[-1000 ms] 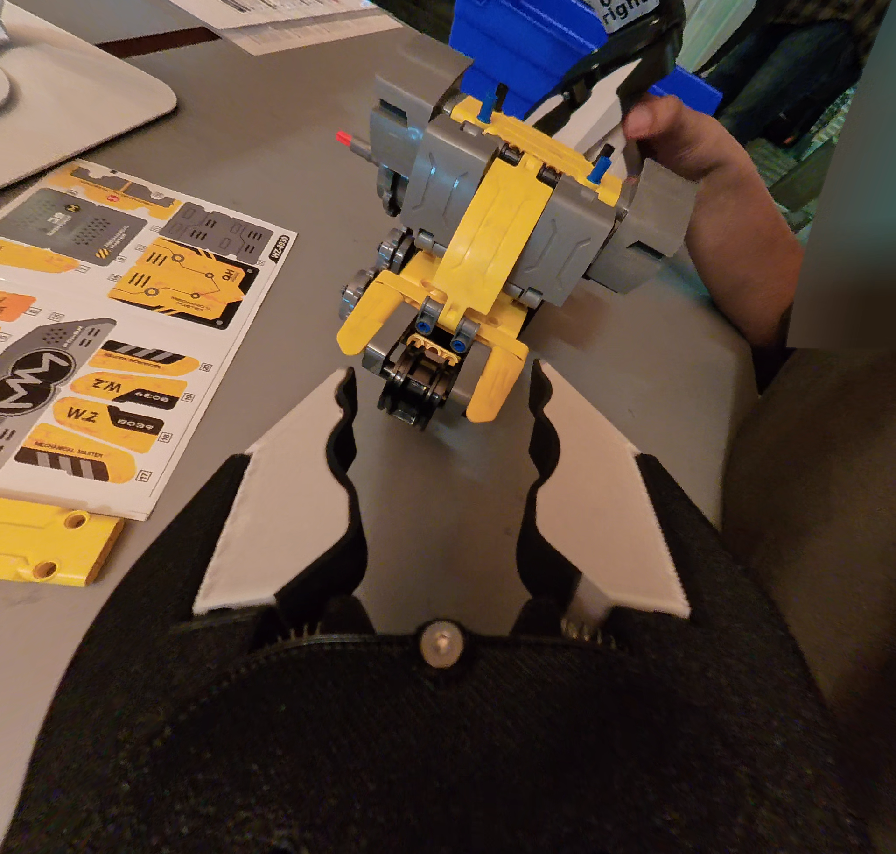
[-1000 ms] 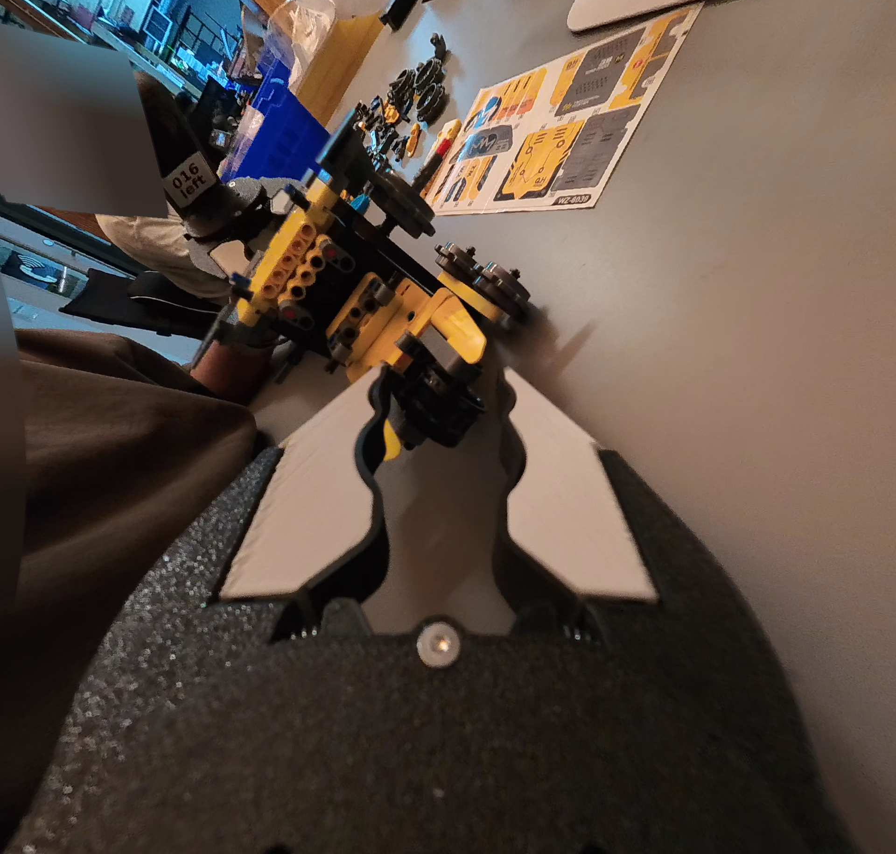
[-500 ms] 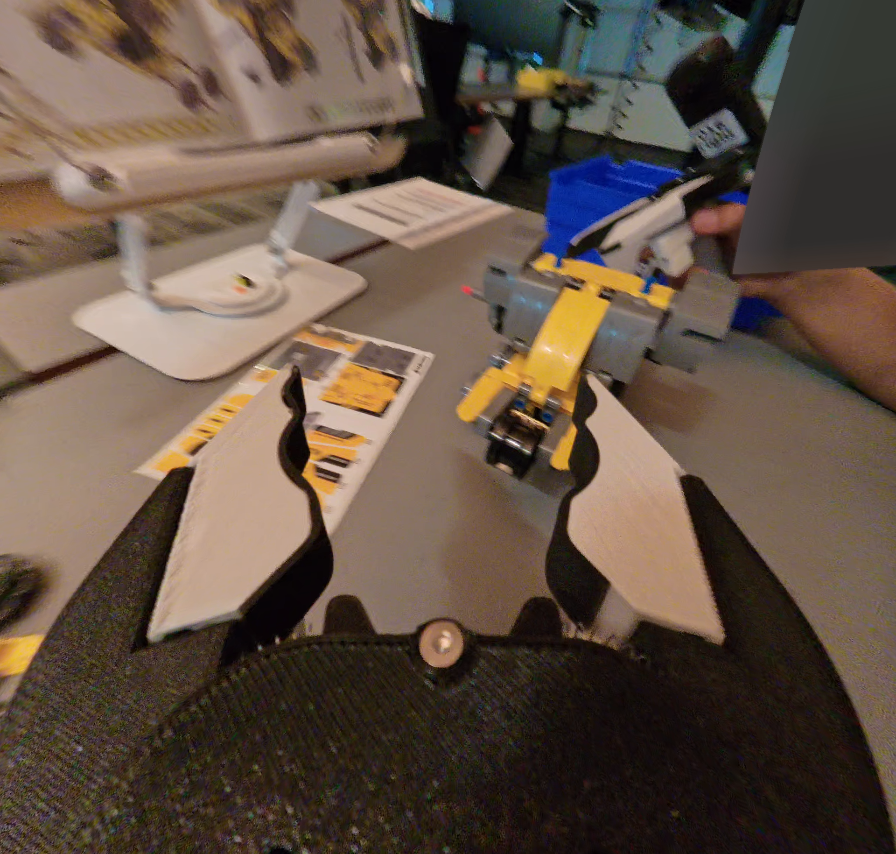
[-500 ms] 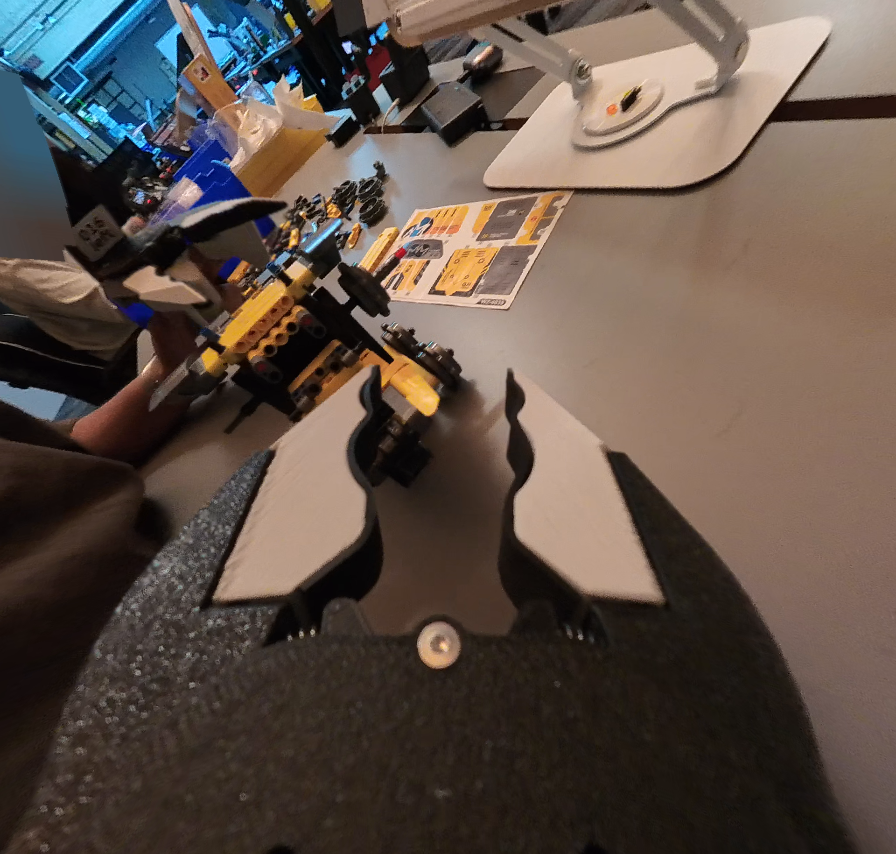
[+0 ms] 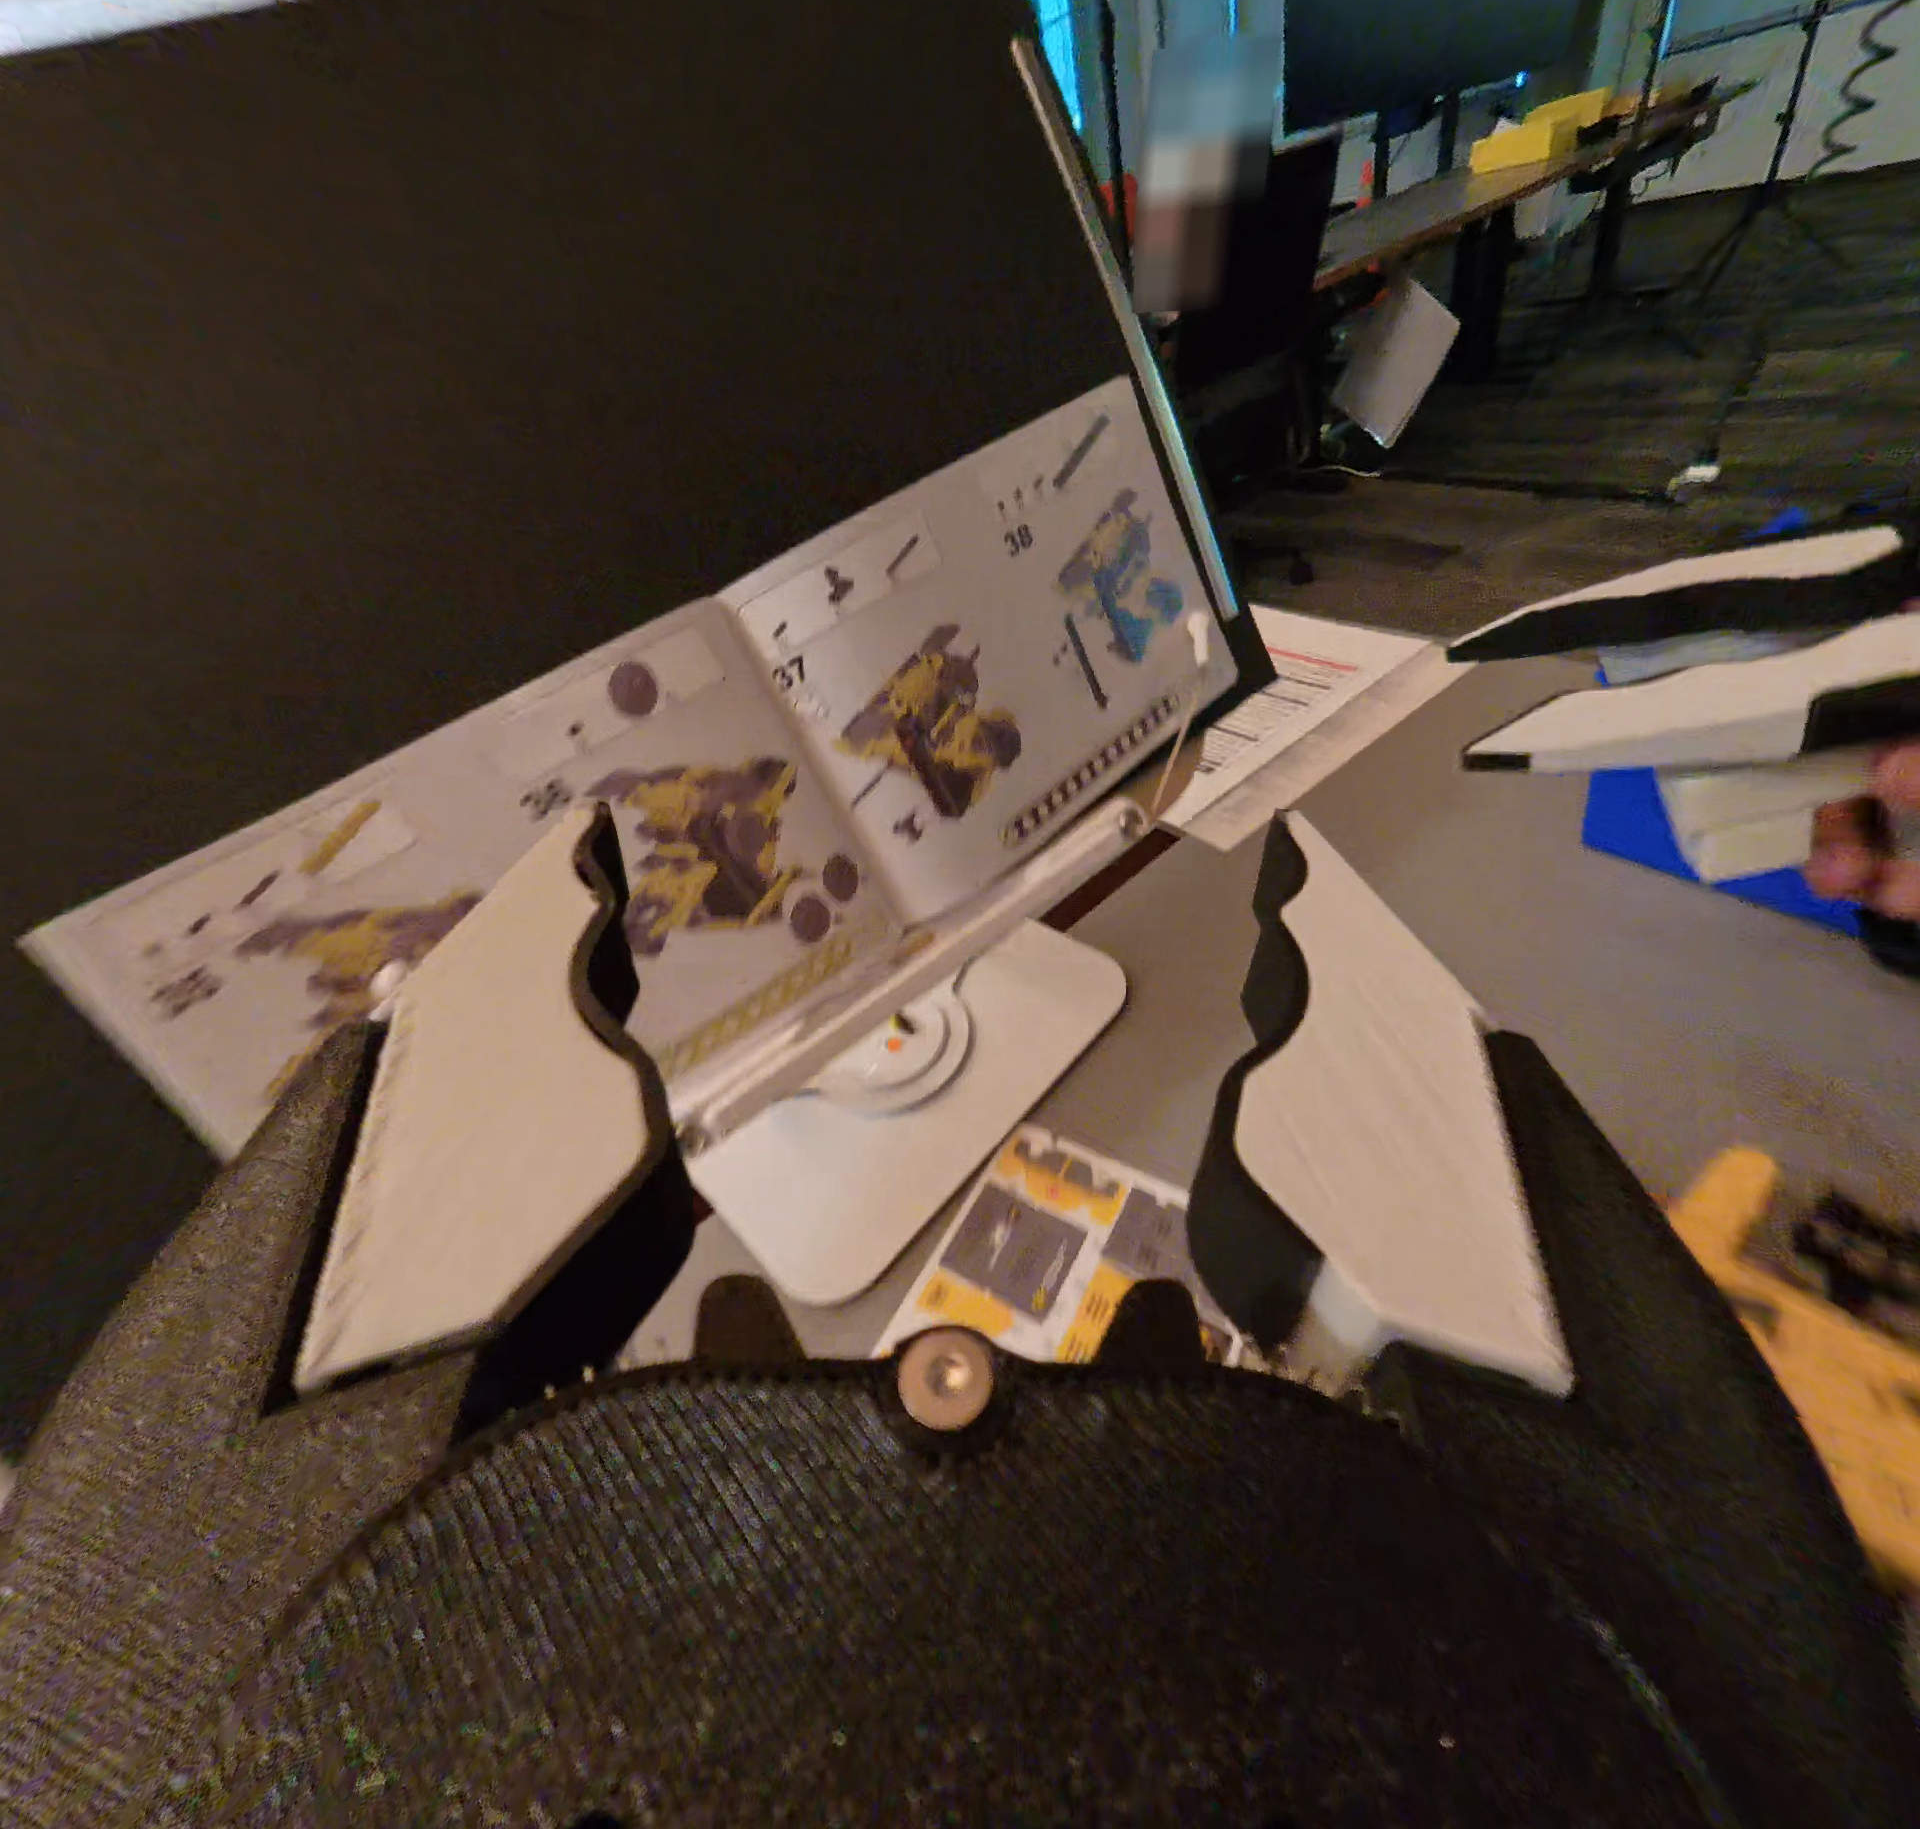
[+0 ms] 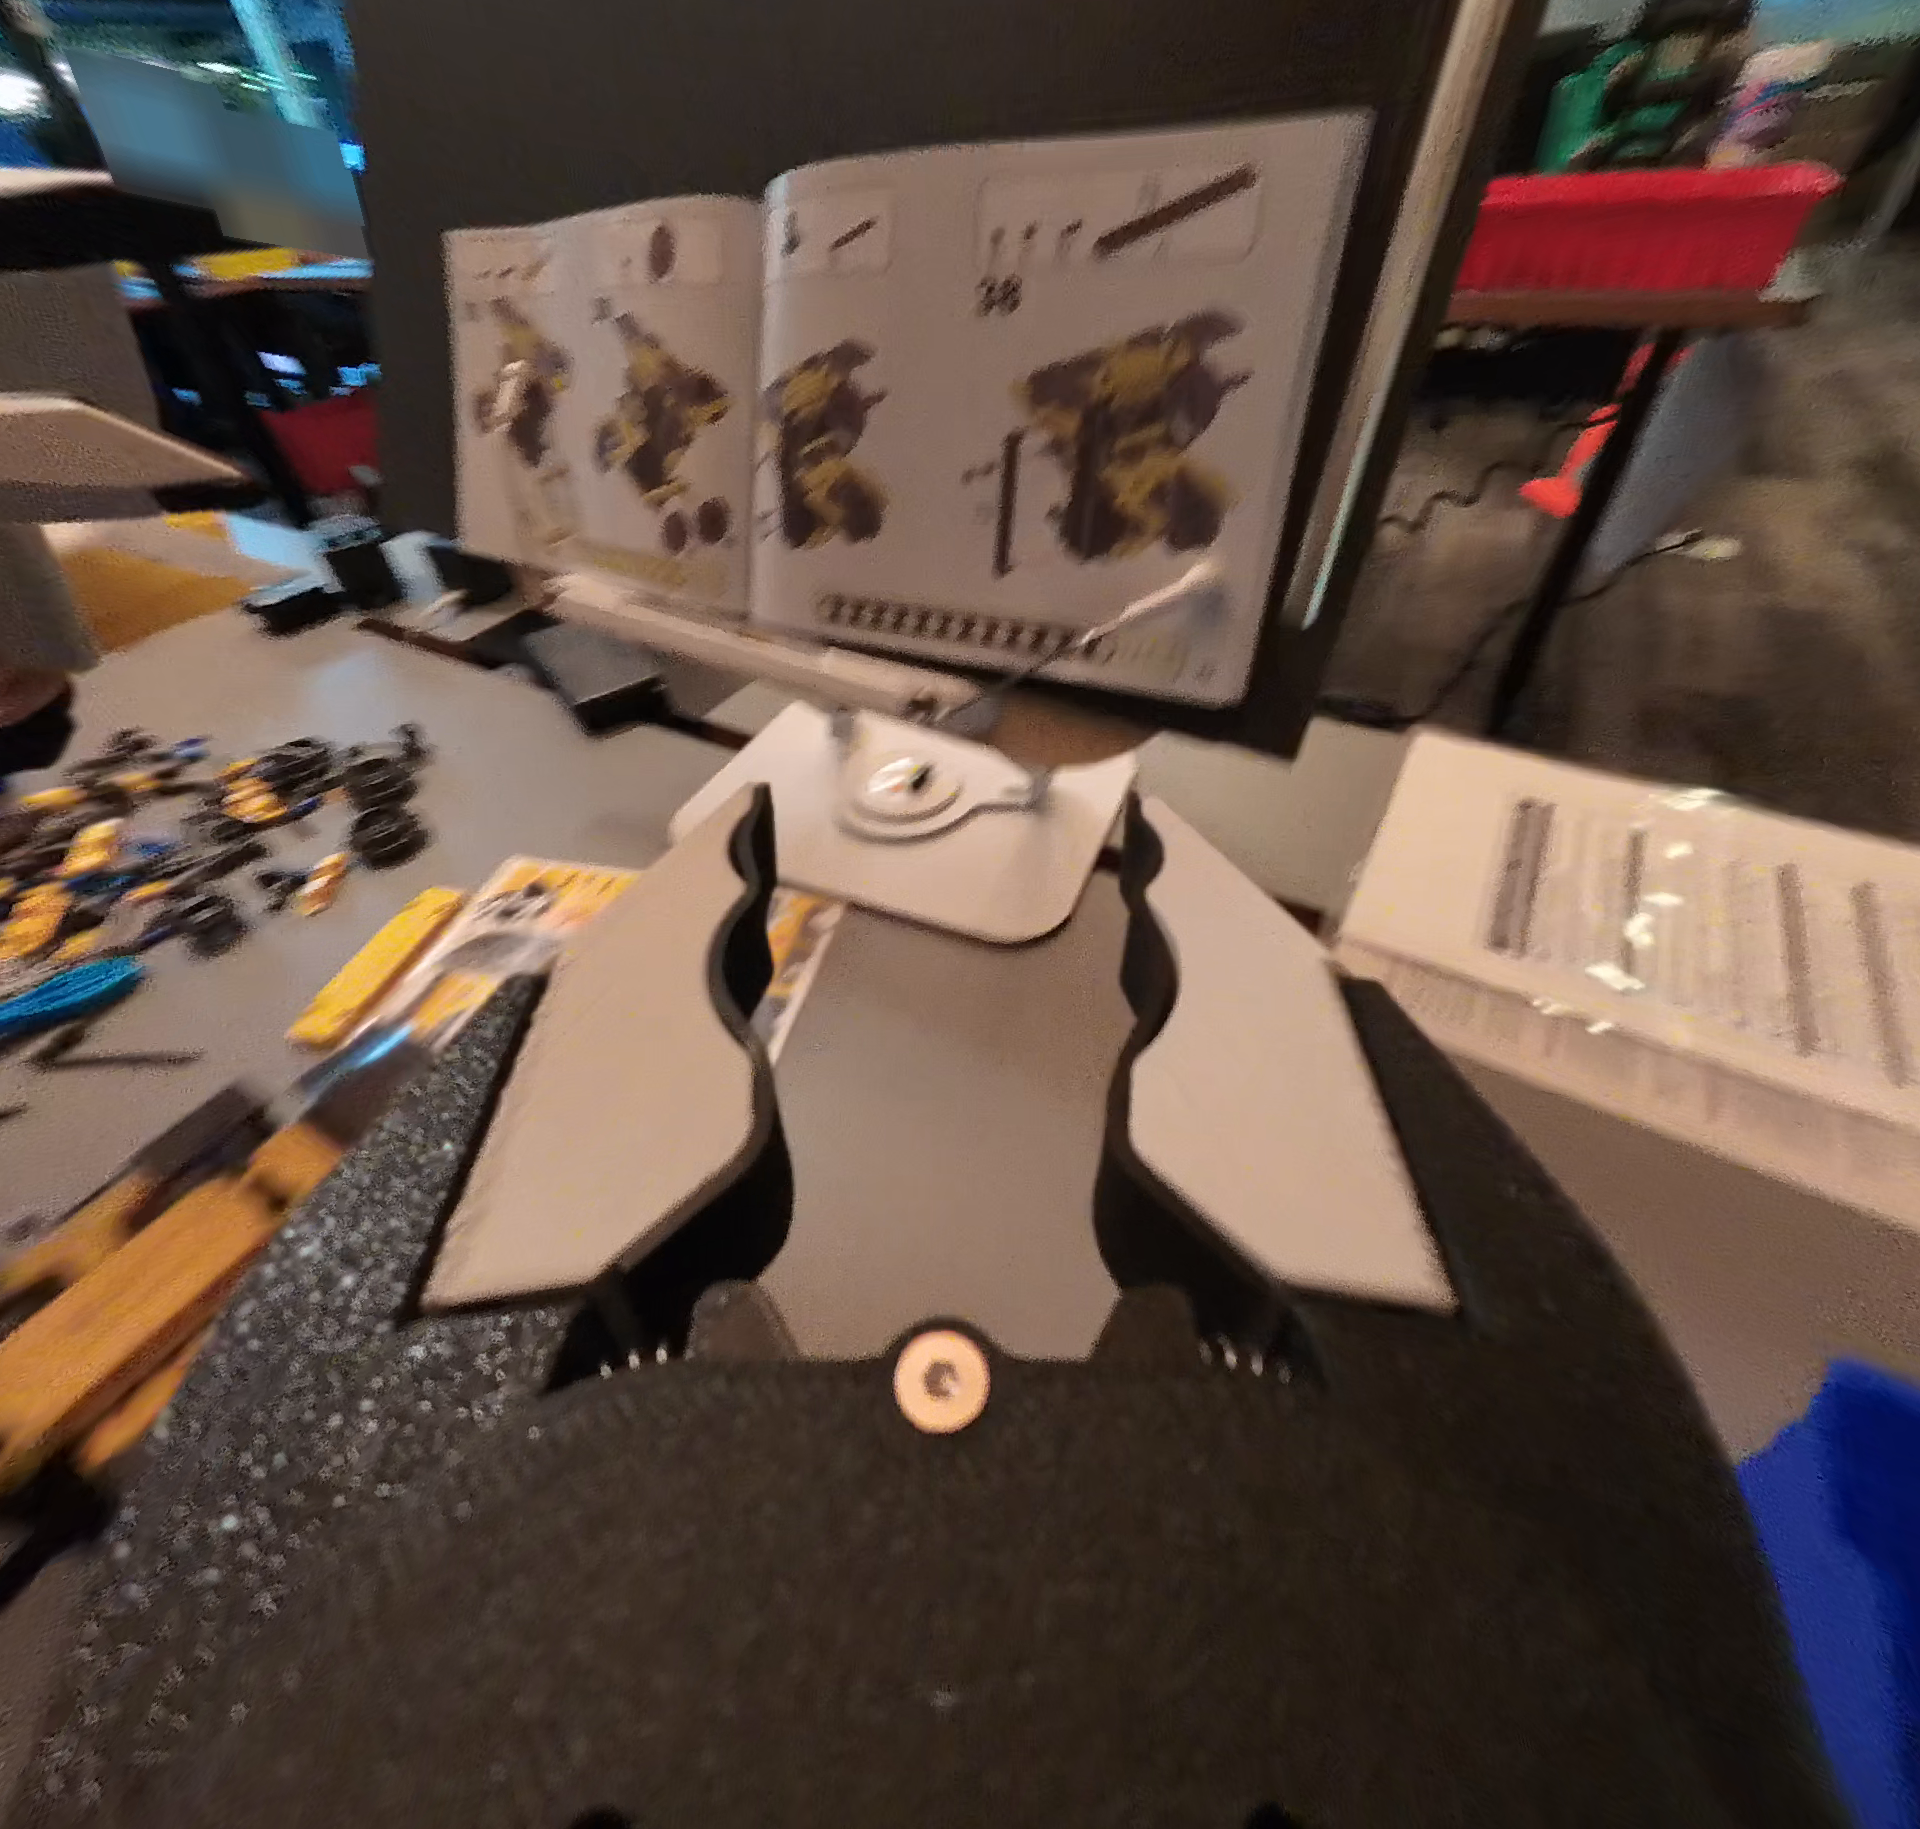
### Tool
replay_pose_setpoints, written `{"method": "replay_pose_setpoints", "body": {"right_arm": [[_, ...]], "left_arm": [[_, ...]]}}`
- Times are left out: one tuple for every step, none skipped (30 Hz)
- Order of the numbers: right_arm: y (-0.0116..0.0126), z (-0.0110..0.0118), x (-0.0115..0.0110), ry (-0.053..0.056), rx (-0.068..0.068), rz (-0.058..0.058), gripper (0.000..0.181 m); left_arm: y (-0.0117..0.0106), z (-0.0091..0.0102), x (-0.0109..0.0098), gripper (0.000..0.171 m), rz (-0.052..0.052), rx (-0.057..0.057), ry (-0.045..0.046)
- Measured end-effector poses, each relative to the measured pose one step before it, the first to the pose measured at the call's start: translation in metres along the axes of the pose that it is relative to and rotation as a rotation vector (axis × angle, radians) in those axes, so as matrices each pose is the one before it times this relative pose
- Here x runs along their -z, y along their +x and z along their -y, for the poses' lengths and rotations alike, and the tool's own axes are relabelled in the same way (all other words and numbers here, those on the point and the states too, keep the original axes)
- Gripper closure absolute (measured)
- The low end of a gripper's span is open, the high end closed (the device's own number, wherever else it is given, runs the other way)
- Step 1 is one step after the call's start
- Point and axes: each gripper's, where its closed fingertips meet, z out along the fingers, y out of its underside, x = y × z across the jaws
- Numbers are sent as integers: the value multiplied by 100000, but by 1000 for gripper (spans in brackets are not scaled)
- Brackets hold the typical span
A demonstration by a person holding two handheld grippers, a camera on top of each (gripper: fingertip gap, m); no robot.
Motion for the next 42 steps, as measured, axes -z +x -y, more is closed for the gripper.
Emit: {"method": "replay_pose_setpoints", "body": {"right_arm": [[718,798,-1044,934,1611,-3816,115],[640,607,-1034,897,694,-3224,115],[511,422,-932,701,-157,-2499,117],[290,279,-802,746,-280,-1357,123],[160,135,-687,665,-760,-780,130],[-41,6,-581,496,-1220,386,136],[-88,-108,-500,336,-1511,566,139],[-90,-203,-428,66,-1531,589,140],[-33,-166,-378,471,-1257,313,141],[-28,-97,-401,425,-31,263,142],[256,-255,-302,-1337,1112,-1747,141],[463,37,-131,461,1501,-3077,138],[289,233,9,1863,1050,-2008,137],[111,239,63,2017,675,-953,137],[95,42,-25,764,590,-936,137],[85,-213,-150,-769,632,-921,135],[63,-356,-268,-1495,639,-646,133],[45,-484,-320,-1948,710,-423,132],[36,-582,-356,-2416,351,-314,130],[-32,-541,-350,-2101,-123,89,129],[-48,-253,-245,-481,-184,107,128],[44,159,-47,1569,725,-499,130],[13,-46,-86,-390,906,-327,132],[106,26,-35,-259,1221,-784,135],[93,-21,-19,-197,832,-521,137],[74,-7,-9,98,494,-126,140],[-155,-61,-39,-41,230,1504,147],[-395,-95,-62,-268,-1295,3054,155],[-401,-75,-47,-117,-1758,3134,164],[-272,-65,-25,-174,-1501,2126,169],[-17,6,4,36,-522,432,169],[18,-9,22,-208,43,303,170],[2,9,31,-60,-280,337,170],[-37,12,40,284,-800,512,170],[-50,23,37,754,-910,455,171],[-76,20,27,1206,-504,446,172],[-75,30,29,1519,35,498,172],[-24,3,26,1216,119,136,173],[-5,-8,29,881,-247,25,173],[7,-10,-1,595,-380,61,173],[-2,-12,-2,493,-351,275,173],[-11,-3,11,333,-426,394,173]], "left_arm": [[0,366,-1973,54,120,757,-2115],[-17,326,-1859,54,1494,-757,-929],[-139,231,-1645,53,3127,-1674,-387],[-509,175,-1358,51,6343,-1459,708],[-827,87,-1140,44,8629,583,1752],[-497,-324,-1051,45,6135,2124,96],[83,-825,-979,46,1746,2537,-3026],[215,-886,-849,46,492,2673,-3410],[299,-759,-690,43,-378,1062,-2773],[146,-434,-481,42,556,-265,-1118],[0,-50,-246,41,1664,-1697,828],[-7,-42,-174,40,1554,-1478,367],[-15,-102,-193,42,1288,-725,-99],[-53,-91,-204,39,1190,-448,-57],[-140,-99,-260,39,1539,-697,-54],[-180,-152,-308,40,2010,-1350,-189],[-173,-133,-286,40,2535,-2267,110],[-118,-79,-226,43,2535,-2513,587],[-36,30,-160,43,2051,-2396,1626],[14,41,-69,43,1216,-1734,1627],[-12,-30,-48,43,408,-396,1130],[-73,-26,-26,44,-27,160,1150],[-78,-40,23,45,-157,-56,918],[-180,-15,60,49,341,-182,855],[-167,12,64,52,89,-161,797],[-99,62,-42,55,-186,-303,891],[-144,-5,-58,58,-89,-1517,413],[-186,-9,-14,61,-156,-176,667],[-198,11,68,65,-132,450,803],[-254,24,95,71,186,-508,710],[-303,12,87,77,83,-392,534],[-308,33,96,82,-468,714,547],[-310,36,86,89,-466,931,439],[-245,25,99,94,-664,721,107],[-142,-11,80,98,-824,540,-36],[-61,6,101,99,-760,434,248],[11,-6,134,101,-526,85,483],[69,-21,131,104,-559,-615,476],[-5,5,111,110,-132,-661,459],[-272,129,184,122,1131,-23,1074],[-200,306,208,135,-309,566,1900],[-150,150,123,140,-1347,1620,983]]}}
